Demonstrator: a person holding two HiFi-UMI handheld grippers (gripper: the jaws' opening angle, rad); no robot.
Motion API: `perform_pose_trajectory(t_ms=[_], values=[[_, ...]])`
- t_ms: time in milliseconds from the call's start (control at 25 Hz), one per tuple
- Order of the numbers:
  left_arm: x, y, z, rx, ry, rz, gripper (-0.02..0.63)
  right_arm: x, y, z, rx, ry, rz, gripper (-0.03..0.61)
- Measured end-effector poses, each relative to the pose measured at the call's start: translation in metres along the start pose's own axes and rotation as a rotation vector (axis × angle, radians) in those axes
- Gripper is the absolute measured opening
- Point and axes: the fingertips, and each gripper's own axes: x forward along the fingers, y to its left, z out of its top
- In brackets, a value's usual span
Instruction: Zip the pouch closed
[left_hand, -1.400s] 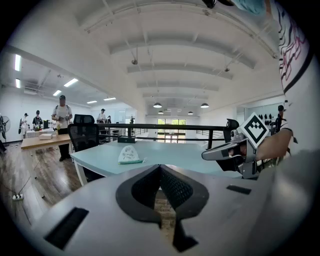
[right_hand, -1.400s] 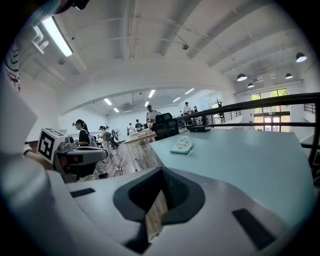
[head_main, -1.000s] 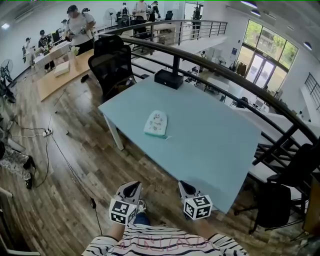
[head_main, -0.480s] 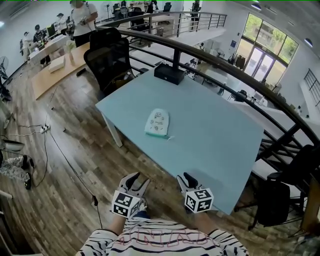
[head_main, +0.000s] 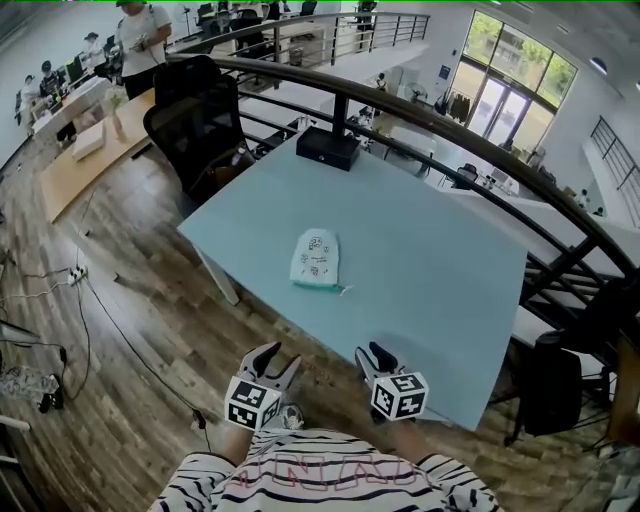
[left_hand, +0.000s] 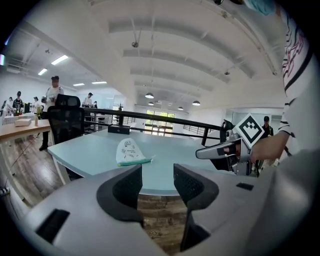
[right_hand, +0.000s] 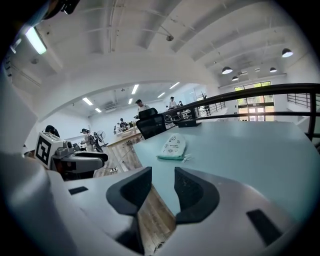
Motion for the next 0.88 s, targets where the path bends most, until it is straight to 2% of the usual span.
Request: perform_pose_trajectory(t_ms=[240,480,680,880], values=[[0.014,0.042,0.008,0.014,0.015,-0.043,0.175,0.033,0.000,0.008,0.033,-0.007,-0.054,0.135],[0.033,0.064,0.013,0.026,0.026,-0.080,0.173,0.056,-0.013,0.016,0.016,0.006,-0.094,0.135],[0.056,0.065,0.011,0.021,0.049,-0.103,0.173,0.075,-0.034,0.021,-0.031,0.050,-0.099,0.135],[0.083,0.068,0.012,0.002,0.071,-0.104,0.173,0.100,-0.057,0.024,-0.100,0.119,-0.068,0.135]])
